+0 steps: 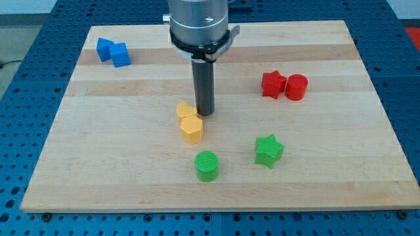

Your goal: Move the green star to the left of the red star

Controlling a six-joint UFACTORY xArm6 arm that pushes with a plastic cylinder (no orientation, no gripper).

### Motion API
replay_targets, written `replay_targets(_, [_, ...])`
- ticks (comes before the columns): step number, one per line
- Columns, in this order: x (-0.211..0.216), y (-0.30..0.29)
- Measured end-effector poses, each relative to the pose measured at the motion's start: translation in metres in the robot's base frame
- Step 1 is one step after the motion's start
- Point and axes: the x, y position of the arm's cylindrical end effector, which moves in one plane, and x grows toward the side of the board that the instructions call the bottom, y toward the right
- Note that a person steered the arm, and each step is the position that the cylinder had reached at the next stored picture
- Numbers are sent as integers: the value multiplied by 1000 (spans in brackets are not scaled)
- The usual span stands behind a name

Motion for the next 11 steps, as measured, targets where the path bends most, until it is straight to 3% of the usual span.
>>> replay_targets(1, [0,17])
replay_targets(2, [11,75])
replay_targets(3, [31,168])
replay_targets(4, [92,180])
replay_targets(6, [110,88])
replay_targets(7, [132,79])
replay_targets(11, [11,54])
